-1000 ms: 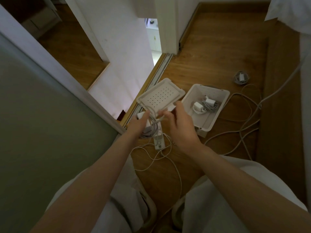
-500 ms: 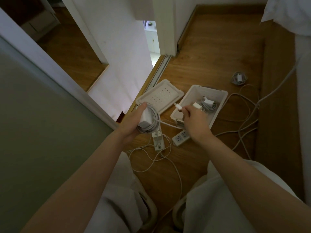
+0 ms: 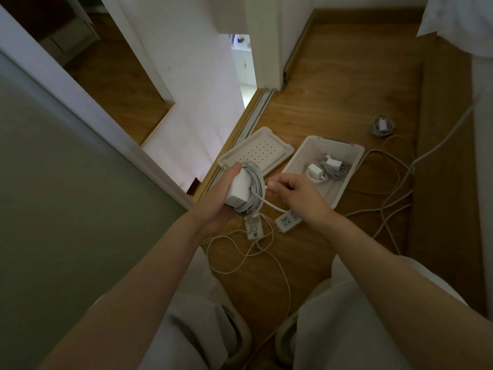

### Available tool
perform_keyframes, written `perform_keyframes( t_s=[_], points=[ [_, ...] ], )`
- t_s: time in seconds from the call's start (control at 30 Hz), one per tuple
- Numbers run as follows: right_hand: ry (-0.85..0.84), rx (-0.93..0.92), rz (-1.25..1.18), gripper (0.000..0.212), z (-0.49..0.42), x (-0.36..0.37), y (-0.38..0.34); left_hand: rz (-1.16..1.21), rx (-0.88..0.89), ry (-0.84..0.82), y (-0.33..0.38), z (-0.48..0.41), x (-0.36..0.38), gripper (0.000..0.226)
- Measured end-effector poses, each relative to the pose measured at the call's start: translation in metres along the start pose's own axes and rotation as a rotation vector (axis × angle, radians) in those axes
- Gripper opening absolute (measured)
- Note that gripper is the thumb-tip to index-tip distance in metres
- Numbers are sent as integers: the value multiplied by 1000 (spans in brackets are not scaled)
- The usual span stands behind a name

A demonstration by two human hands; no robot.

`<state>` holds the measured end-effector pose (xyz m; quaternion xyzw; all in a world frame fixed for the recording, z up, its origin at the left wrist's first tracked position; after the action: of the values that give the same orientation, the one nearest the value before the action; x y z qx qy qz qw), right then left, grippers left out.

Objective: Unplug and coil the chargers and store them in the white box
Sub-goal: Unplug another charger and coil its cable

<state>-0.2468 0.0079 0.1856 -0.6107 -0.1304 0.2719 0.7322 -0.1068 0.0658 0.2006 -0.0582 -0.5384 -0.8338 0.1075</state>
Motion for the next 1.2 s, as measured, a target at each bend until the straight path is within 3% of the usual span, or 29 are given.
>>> perform_keyframes(
  t_s=[0.2,0.4,0.53,0.7,0.87,1.03,1.2],
  points=[
    [-86,121,-78,32,0,6,10,-96,-2,24,-2,0,1,36],
    [-195,153,11,29,3,7,10,-245,23,113,-3,-2,-2,43],
    [-299,214,-69,26,9,14,8,-294,41,157,-6,-6,-5,44],
    [-150,193,-59,22,8,16,8,-253,72,225,-6,-14,-7,33],
    [19,203,-164,29,6,7,11,-283,43,236,-18,-20,-6,43],
    [-65,174,-107,14,3,5,6,-364,68,275,-16,-19,-6,32],
    [-122,173,-92,46,14,10,-6,-337,79,355,-16,-20,-10,39]
  ],
)
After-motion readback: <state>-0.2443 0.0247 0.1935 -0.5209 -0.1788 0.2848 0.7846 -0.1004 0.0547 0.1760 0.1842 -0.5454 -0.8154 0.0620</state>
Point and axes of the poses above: each hand's wrist, its own z-axis away from the middle knuckle, its own x-axis out of the palm, y = z × x, the point moved 3 cm from there along -z, towards the middle knuckle, and after that the axes turned 4 degrees about x, right-handed, at the moved point
